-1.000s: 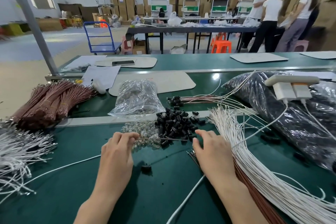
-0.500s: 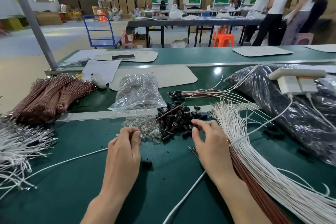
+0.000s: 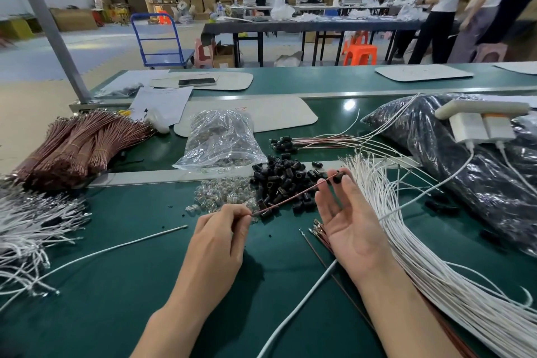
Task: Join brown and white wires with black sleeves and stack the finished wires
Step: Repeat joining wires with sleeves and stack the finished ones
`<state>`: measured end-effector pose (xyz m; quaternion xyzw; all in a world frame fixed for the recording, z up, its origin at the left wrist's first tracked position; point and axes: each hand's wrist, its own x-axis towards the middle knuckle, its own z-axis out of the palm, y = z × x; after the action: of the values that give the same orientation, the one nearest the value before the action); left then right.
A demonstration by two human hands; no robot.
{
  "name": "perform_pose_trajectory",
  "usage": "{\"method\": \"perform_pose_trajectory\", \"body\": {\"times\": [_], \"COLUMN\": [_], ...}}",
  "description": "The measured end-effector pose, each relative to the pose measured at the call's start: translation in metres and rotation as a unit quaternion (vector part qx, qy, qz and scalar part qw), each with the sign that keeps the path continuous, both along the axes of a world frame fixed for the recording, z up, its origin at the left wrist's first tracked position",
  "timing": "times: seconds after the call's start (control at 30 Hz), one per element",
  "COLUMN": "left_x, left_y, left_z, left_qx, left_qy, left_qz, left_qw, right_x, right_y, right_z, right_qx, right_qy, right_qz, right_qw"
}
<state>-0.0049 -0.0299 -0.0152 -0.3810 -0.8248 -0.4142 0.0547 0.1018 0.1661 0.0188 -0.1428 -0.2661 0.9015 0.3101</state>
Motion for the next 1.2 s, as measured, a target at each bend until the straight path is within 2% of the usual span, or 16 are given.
{"method": "perform_pose_trajectory", "body": {"times": [0.33, 0.73, 1.2], "left_x": [0.002, 0.002, 0.0], "left_y": [0.0, 0.0, -0.001], "left_z": [0.002, 0.001, 0.002], "left_qx": [0.011, 0.017, 0.03], "left_qy": [0.008, 0.013, -0.022], "left_qz": [0.002, 0.006, 0.024], "left_qw": [1.0, 1.0, 0.999], "right_x": [0.0, -0.001, -0.002], "right_y": [0.007, -0.002, -0.008], "right_z": [-0.005, -0.001, 0.0], "right_qx": [-0.029, -0.003, 0.006], "right_qy": [-0.001, 0.006, 0.012], "right_qz": [-0.006, 0.028, 0.063], "right_qw": [1.0, 1.0, 0.998]}}
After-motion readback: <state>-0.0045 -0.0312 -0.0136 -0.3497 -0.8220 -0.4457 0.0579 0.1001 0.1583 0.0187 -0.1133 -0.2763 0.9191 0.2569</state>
